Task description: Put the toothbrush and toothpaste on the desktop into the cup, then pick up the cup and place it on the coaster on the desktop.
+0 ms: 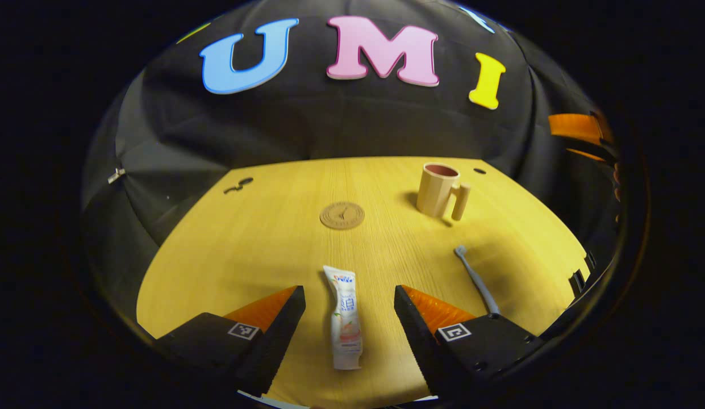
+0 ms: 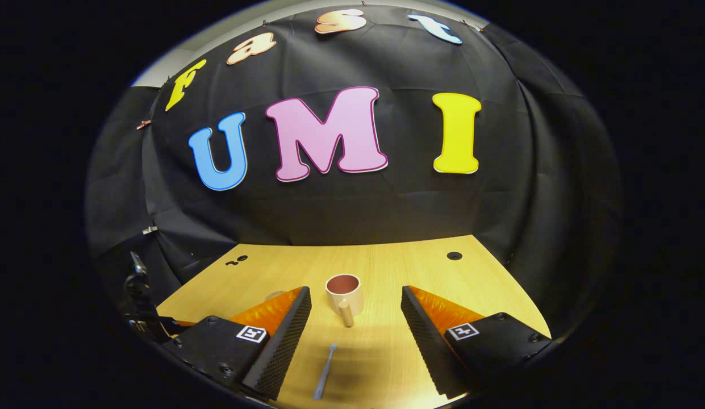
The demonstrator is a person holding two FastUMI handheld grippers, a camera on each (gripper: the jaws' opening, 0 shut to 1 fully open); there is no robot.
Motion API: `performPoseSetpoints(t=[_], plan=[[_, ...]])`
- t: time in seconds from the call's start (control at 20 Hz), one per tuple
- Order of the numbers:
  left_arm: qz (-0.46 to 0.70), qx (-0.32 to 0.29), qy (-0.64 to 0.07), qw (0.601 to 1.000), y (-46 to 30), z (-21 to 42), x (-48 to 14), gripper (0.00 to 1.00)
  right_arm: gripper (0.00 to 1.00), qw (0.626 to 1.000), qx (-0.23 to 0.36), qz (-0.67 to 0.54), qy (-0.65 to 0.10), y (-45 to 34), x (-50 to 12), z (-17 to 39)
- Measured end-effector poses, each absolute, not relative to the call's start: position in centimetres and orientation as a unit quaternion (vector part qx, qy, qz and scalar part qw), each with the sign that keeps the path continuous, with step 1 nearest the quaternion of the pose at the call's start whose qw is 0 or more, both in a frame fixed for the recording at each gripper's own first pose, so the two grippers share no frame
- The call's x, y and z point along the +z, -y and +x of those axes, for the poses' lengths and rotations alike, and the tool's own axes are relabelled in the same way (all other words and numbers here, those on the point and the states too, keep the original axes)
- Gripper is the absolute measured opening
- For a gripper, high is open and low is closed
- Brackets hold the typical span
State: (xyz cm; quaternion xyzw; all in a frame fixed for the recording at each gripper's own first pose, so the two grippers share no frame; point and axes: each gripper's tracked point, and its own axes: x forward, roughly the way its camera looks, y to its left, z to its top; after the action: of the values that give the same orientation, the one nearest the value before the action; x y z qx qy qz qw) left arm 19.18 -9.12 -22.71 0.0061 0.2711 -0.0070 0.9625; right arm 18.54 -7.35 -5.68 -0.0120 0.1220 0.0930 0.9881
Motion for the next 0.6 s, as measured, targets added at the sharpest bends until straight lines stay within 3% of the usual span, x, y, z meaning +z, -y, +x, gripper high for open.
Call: performPoseSetpoints(t=[0.4,0.6], plan=[[-0.005,0.044,-0.338,0.940,8.7,21.5,-27.9,0.96,0.98,0.981,0.107,-0.003,-0.162,10.3,-8.5,21.8],[-0.025,0.038,-0.346,0.937,9.3,21.8,-29.0,0.87,0.98,0.975,0.117,0.003,-0.191,10.4,-10.5,21.4]])
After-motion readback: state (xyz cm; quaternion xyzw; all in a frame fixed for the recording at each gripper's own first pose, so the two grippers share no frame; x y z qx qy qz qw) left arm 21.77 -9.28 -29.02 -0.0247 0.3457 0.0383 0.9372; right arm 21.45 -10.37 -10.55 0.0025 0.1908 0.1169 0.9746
